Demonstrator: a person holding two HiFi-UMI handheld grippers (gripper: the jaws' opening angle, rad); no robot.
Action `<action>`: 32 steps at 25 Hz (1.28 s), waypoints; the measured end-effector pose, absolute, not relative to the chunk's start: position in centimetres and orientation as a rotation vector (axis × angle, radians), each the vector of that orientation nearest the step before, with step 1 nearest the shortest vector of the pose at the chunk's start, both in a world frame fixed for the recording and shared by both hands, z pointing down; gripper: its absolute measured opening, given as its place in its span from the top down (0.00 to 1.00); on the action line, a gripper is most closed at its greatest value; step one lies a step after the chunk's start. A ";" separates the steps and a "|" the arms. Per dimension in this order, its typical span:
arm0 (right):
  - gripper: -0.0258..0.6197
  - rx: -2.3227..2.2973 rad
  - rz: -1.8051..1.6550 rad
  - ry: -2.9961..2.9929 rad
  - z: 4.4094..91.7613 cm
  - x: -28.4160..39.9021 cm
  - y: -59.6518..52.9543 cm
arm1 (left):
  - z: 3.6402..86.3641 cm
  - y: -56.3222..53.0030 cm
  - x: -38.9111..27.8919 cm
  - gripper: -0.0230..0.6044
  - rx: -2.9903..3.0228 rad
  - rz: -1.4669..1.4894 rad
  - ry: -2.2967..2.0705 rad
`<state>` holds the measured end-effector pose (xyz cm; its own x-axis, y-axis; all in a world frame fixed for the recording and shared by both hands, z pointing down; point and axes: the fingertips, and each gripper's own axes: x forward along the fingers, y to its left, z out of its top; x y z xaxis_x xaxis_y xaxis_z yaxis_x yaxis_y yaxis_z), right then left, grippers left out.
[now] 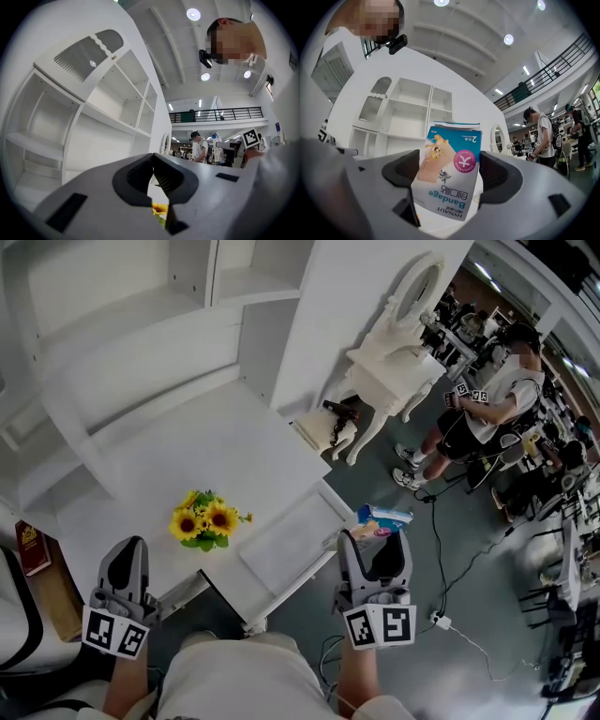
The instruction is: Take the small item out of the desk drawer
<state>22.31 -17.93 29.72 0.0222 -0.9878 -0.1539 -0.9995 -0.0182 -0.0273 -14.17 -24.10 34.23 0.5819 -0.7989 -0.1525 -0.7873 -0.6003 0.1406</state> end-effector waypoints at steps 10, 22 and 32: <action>0.32 -2.149 0.163 2.097 29.5 21.7 -17.7 | 34.5 -23.9 -14.9 0.94 2.735 -0.307 -1.382; 0.33 -2.120 0.205 2.118 28.6 20.7 -17.9 | 34.3 -23.2 -15.8 0.94 2.721 -0.304 -1.419; 0.33 -2.098 0.214 2.137 28.2 20.3 -17.9 | 34.1 -22.6 -16.2 0.94 2.708 -0.304 -1.447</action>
